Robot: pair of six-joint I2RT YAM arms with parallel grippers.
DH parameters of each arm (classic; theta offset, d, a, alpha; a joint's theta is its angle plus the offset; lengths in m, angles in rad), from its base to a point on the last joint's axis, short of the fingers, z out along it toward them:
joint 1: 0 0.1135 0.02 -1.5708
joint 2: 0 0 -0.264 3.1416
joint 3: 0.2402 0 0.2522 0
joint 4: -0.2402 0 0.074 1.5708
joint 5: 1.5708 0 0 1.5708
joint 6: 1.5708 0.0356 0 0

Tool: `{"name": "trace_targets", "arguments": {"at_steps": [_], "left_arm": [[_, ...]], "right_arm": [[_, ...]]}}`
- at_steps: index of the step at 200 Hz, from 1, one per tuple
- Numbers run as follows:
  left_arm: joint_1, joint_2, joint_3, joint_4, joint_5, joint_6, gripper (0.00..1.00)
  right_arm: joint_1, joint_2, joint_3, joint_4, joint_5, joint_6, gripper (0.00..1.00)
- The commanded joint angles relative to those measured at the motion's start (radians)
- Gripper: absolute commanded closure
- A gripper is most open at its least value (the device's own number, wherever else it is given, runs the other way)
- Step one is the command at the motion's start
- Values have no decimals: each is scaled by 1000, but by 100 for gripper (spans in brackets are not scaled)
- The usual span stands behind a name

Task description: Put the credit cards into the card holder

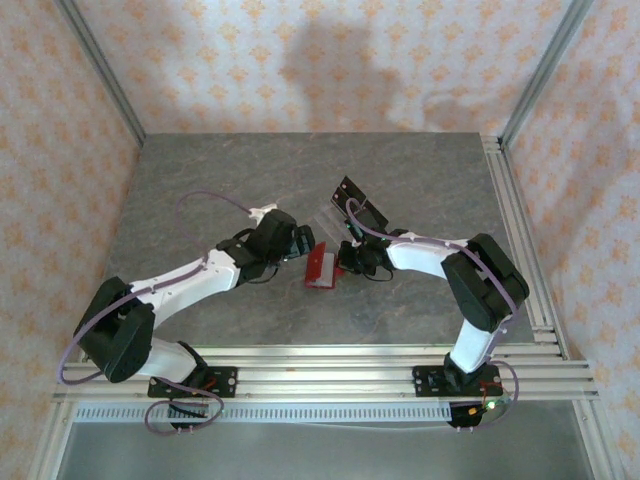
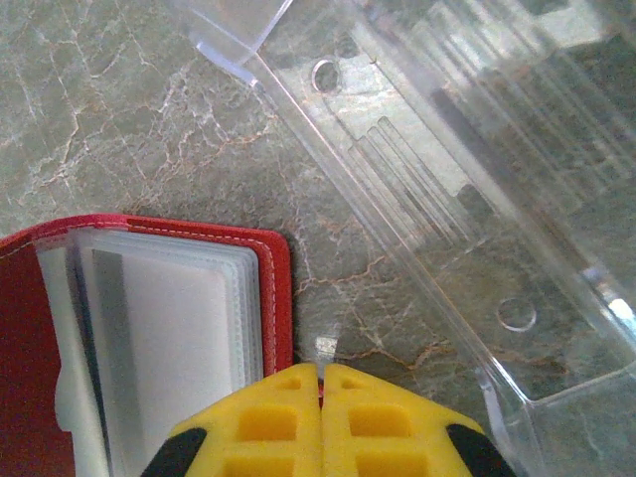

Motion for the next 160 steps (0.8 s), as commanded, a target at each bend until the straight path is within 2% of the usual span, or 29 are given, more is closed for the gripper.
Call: {"name": "trace_targets", "arguments": {"at_steps": [1,22,68,160], "left_arm": [[5,-29,13,-133,21,128,0],[5,-47,-31,-102,101,158,0],[2,-61,-103,-58,177,144,0],[-51,85,-84,6,214,153,1]], "right_arm": [[-12,-15,10,-41,4,-22,100],[-12,-17,16,-46,0,-25,100],[-14,-15,21,-50,0,-29,100],[-14,-3,28,-48,-3,-28,100]]}}
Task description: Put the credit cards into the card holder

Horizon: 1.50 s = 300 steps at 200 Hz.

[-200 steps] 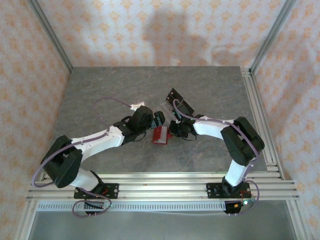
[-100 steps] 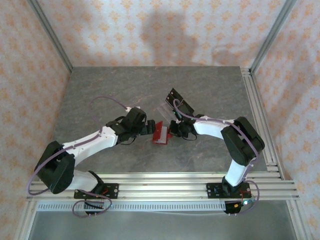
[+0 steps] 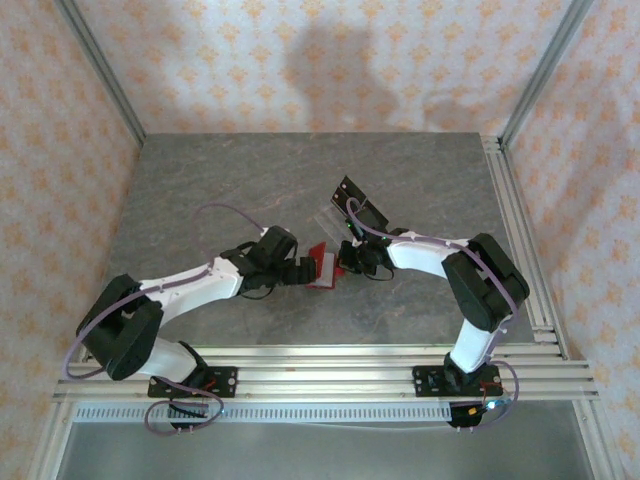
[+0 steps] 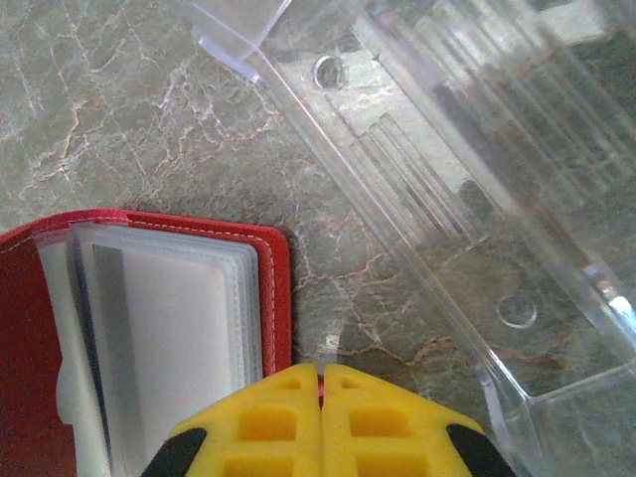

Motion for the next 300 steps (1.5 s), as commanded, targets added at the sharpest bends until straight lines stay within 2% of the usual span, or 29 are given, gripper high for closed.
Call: {"name": "trace_targets", "arguments": {"at_steps": [1,55,78,102,188,231,279,300], "left_arm": [[-17,50,23,17,5,21,1],[-41,129,25,-2,-45,26,2],[-46,137,20,-7,-64,21,2],[-50,152,18,-13,-79,10,2],[-58,174,14,-20,-105,1,3],[-59,186,7,-7,-102,-5,3],[-60,195,4,0,-100,-9,3],[-62,197,6,0,-100,-9,3]], "right_arm": [[-7,-3,21,-33,10,-17,100],[-7,-14,41,-57,11,-23,100],[-9,-50,51,-89,22,-26,84],[-9,-91,57,-121,44,-30,75],[-10,-61,91,-176,52,-63,79],[-9,-59,103,-170,25,-58,65],[-2,-16,135,-189,9,-69,64],[2,1,150,-202,10,-75,67]]}}
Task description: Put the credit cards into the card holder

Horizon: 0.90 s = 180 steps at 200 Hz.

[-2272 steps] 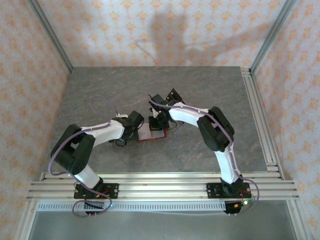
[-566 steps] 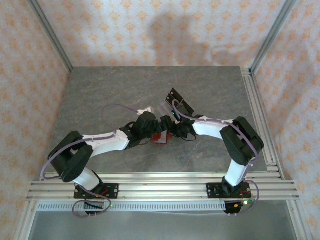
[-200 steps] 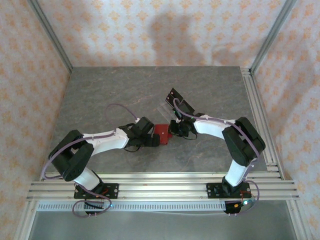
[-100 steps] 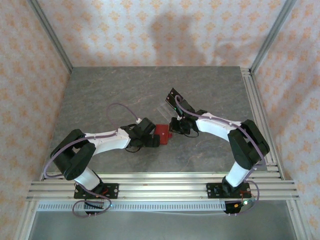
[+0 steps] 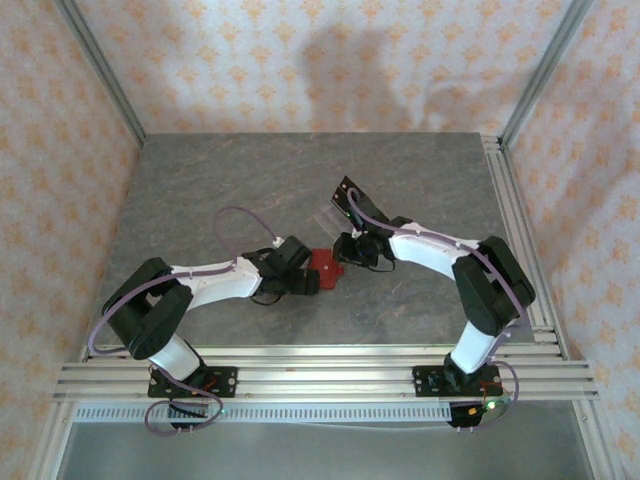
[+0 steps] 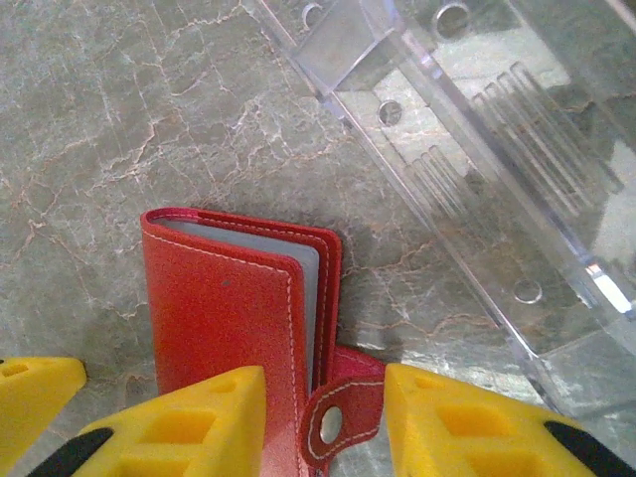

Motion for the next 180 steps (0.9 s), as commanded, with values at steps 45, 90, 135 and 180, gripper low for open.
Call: {"name": "trace_targets", "arguments": {"at_steps": [45,90,135,180], "left_arm": [[-1,54,-18,4,-12,-10,3],[-2,53,-20,6,-14,-11,3],[-2,55,-20,6,-12,-11,3],[-3,53,-20,7,-13,-10,3]], "right_arm": [[8,54,46,-55,-5,-25,82],[10,45,38,-58,-6,-26,99],[10,19,34,-63,-10,-24,100],[10,-13,31,-42,-45,4,100]]}}
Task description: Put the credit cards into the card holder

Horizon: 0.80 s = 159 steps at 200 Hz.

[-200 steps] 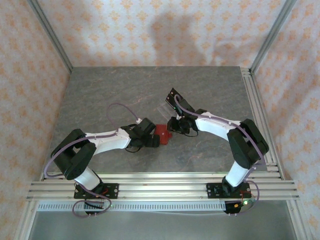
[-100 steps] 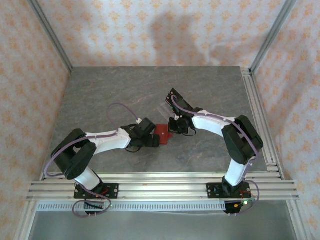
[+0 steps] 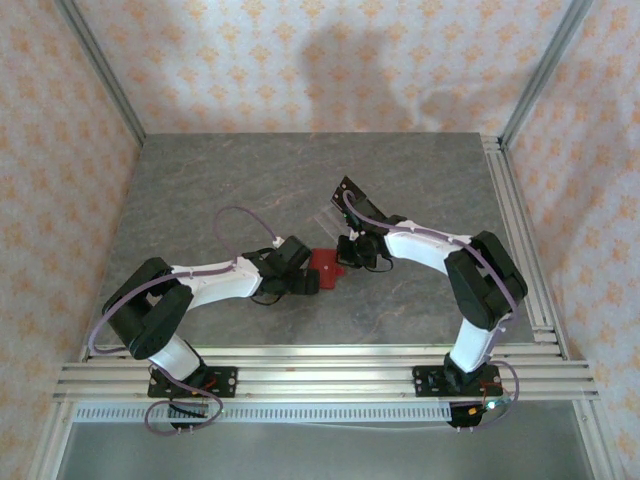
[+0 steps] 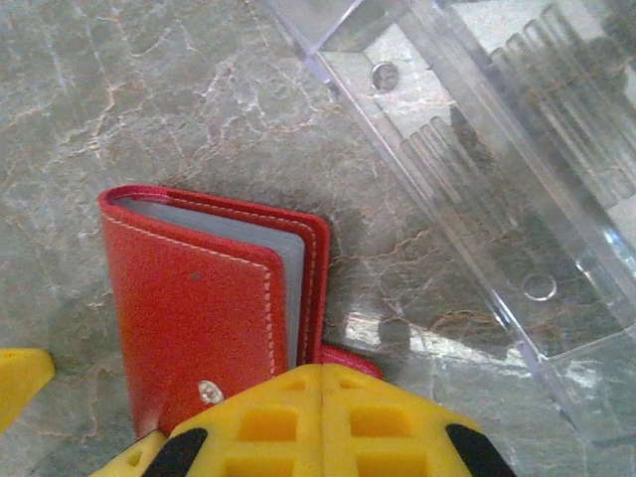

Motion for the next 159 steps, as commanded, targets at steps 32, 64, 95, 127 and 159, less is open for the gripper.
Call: {"name": "trace_targets", "arguments": {"at_steps": [32,64,95,127,159], "left_arm": [[-4,51,-24,8,-10,-8,3],[-4,55,-21,12,-7,-9,3],[-5,57,-17,12,-5,-5,3],[-7,58,-15,14,-2,-3,3],[-6,62,-12,20,4,-3,3]], "right_arm": [[19,-56,39,7,-53,46,100],[39,-26,76,1,-61,51,100],[55,13,99,6,-60,55,100],[66,45,112,8,-50,59,100],[73,73,116,17,-44,60,100]]}}
